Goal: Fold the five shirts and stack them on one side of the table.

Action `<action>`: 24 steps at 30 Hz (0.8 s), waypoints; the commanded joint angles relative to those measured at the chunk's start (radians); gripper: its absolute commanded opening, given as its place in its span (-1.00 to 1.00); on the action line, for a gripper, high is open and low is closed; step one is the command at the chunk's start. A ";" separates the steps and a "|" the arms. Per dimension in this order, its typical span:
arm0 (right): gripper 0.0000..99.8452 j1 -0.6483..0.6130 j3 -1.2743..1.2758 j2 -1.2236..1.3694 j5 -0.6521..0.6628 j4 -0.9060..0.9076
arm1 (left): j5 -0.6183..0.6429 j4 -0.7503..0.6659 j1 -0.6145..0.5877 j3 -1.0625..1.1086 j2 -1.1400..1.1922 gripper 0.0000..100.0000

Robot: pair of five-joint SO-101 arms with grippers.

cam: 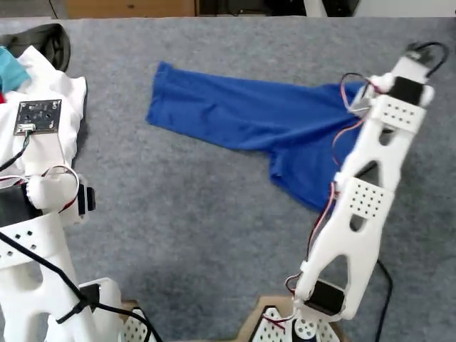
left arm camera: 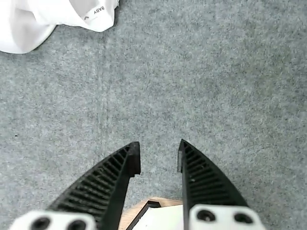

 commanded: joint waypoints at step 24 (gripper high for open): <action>-0.41 0.048 -0.054 -0.140 -0.011 0.092 | 0.384 -0.712 0.445 0.044 0.504 -0.57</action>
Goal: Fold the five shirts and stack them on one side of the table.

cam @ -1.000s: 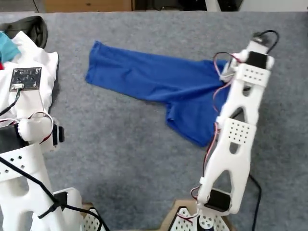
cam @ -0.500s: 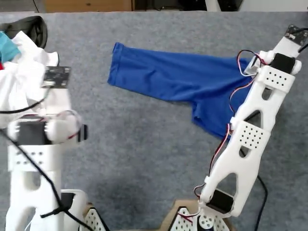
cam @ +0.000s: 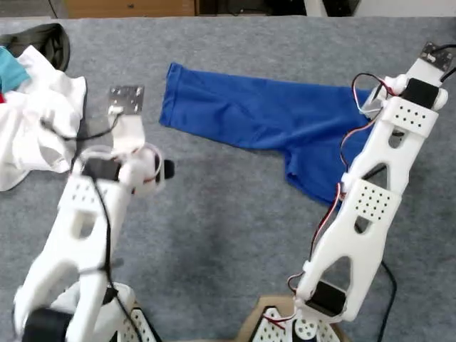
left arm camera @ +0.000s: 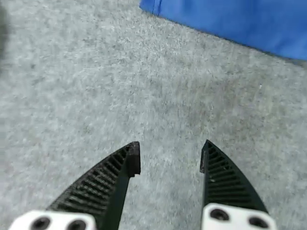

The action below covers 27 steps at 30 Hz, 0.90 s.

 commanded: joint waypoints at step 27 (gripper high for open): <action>-0.41 0.176 -0.039 -0.332 0.107 0.035 | 0.351 0.235 -0.083 -1.290 1.173 -0.61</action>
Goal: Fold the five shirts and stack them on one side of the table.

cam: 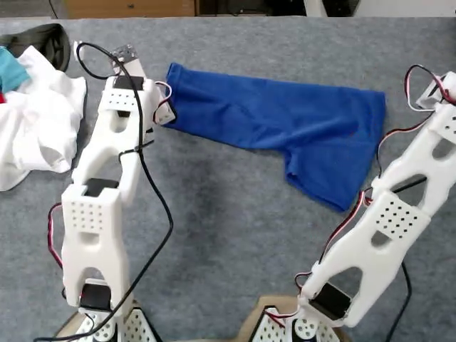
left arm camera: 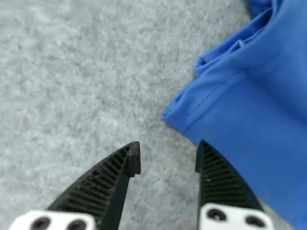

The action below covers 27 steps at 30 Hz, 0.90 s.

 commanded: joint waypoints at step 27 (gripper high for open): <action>-0.41 -0.004 0.099 -0.077 0.008 0.021 | 0.002 0.051 -0.037 -0.443 0.320 -0.96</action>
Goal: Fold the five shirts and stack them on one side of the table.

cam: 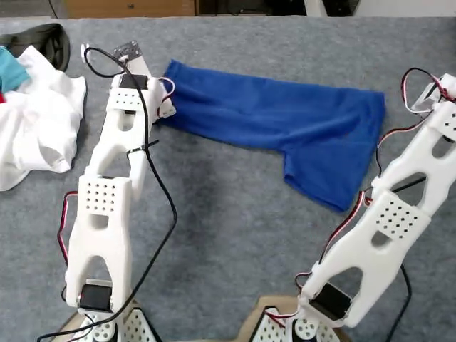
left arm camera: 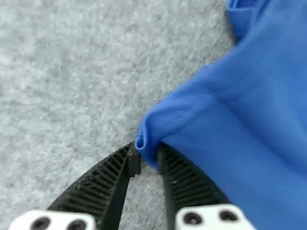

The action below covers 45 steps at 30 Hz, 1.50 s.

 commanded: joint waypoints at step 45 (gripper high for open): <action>-0.68 -0.309 1.767 -0.805 -0.049 -0.302 | -0.049 0.226 -0.028 -0.244 -0.001 -0.96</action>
